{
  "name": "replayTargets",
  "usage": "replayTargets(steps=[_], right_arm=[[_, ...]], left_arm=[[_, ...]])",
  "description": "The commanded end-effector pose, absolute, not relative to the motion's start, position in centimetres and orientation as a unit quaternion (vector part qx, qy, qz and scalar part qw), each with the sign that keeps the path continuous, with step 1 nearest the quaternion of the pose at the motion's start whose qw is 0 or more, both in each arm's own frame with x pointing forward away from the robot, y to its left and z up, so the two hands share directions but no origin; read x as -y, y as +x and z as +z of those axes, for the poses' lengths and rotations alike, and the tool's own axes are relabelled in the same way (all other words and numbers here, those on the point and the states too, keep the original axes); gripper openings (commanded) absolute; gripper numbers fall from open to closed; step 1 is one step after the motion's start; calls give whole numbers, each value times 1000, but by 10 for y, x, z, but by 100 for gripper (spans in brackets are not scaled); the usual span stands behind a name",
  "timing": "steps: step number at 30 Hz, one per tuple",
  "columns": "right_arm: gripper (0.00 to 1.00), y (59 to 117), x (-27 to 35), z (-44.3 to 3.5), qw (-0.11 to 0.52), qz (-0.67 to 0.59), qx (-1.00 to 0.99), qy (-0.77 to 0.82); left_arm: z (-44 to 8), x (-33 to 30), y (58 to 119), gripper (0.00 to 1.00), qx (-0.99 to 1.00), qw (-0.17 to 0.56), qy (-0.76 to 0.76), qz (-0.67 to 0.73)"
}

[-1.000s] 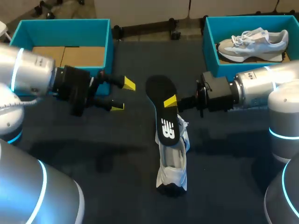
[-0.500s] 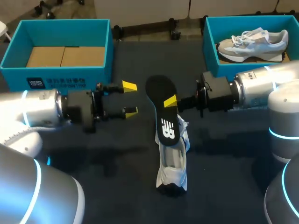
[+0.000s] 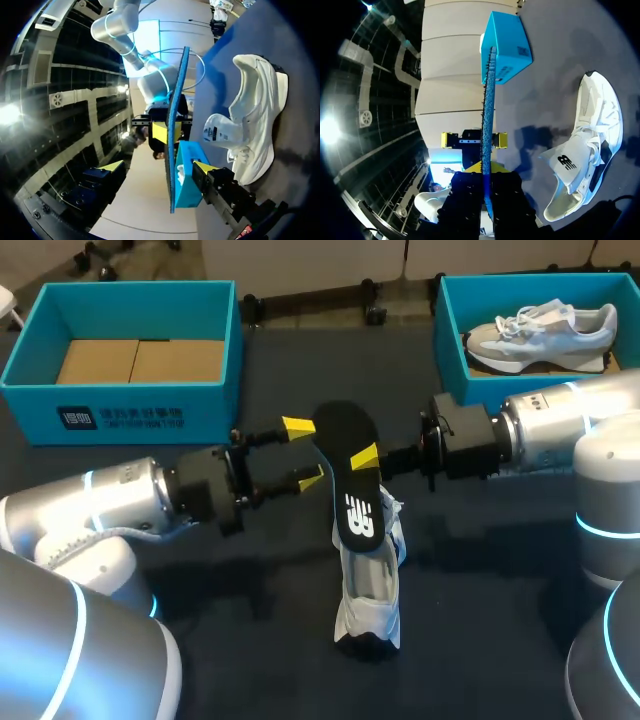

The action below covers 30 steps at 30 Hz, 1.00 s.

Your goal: Take the shoe out of the shoebox, open the shoe tongue, remove and reinsert the insole, then place the shoe into the shoebox

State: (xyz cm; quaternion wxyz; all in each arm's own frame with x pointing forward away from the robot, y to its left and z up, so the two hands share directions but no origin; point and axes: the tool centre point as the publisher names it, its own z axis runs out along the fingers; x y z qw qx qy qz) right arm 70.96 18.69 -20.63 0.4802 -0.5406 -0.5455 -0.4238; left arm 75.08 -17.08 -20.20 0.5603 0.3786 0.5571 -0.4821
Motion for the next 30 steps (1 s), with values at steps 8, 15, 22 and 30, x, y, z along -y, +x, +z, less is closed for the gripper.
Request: replayTargets(steps=[8, 15, 22, 30], right_arm=[[0, 709, -188, -206, 479, -423, 546, -542], [0, 709, -188, -206, 479, -423, 546, -542], [0, 709, -188, -206, 479, -423, 546, -542], [0, 709, -188, -206, 479, -423, 546, -542]], left_arm=[[-198, 195, 758, 53, -569, 547, 394, -471], [-203, 198, 760, 46, -572, 539, 400, -471], [-205, 200, 763, 42, -565, 536, 415, -471], [-211, 203, 770, 33, -568, 533, 417, -468]])
